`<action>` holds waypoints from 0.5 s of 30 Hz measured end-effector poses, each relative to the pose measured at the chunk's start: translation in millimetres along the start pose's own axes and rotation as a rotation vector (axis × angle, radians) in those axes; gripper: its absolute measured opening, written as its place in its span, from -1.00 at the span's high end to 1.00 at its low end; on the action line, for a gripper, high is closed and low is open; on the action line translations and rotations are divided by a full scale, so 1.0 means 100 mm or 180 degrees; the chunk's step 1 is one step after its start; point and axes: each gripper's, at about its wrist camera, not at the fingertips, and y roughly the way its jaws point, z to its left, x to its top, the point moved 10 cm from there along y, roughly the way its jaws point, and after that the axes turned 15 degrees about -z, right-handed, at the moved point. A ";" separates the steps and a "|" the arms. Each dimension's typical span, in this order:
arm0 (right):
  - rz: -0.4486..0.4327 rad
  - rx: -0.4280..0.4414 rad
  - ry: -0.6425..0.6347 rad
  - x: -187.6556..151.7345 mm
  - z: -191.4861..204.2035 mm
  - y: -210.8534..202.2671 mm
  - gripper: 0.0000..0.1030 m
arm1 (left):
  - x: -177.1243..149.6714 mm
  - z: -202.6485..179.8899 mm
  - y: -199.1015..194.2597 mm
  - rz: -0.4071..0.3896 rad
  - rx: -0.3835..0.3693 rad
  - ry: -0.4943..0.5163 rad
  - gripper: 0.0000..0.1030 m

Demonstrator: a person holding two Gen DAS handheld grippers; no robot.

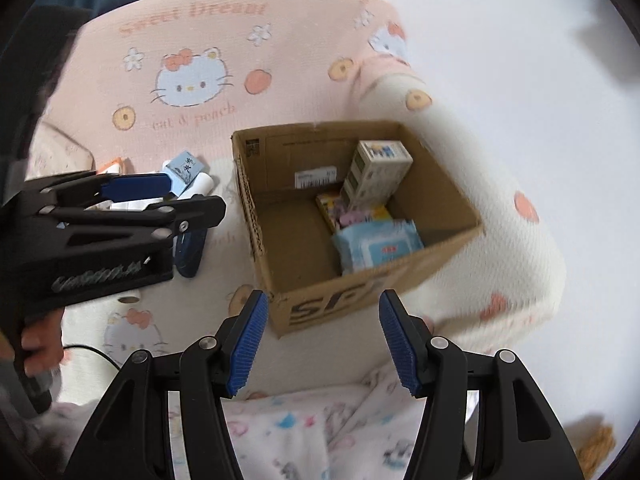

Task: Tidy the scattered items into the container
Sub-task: 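Withdraw the left gripper up out of the cardboard box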

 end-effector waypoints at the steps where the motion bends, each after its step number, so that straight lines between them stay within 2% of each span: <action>1: 0.0020 0.0012 0.0086 0.02 -0.02 -0.02 -0.09 | 0.04 -0.03 -0.05 0.0001 0.0005 0.0007 -0.58; 5: 0.0033 -0.0016 0.0318 0.12 -0.16 -0.10 -0.21 | 0.20 -0.11 -0.19 -0.0057 0.0025 0.0033 -0.63; 11: -0.0073 -0.0181 0.0319 0.23 -0.32 -0.23 -0.23 | 0.35 -0.19 -0.29 -0.0213 0.0069 0.0107 -0.63; 15: -0.0125 -0.0152 0.0317 0.26 -0.33 -0.31 -0.23 | 0.36 -0.24 -0.31 -0.0210 0.0084 0.0135 -0.63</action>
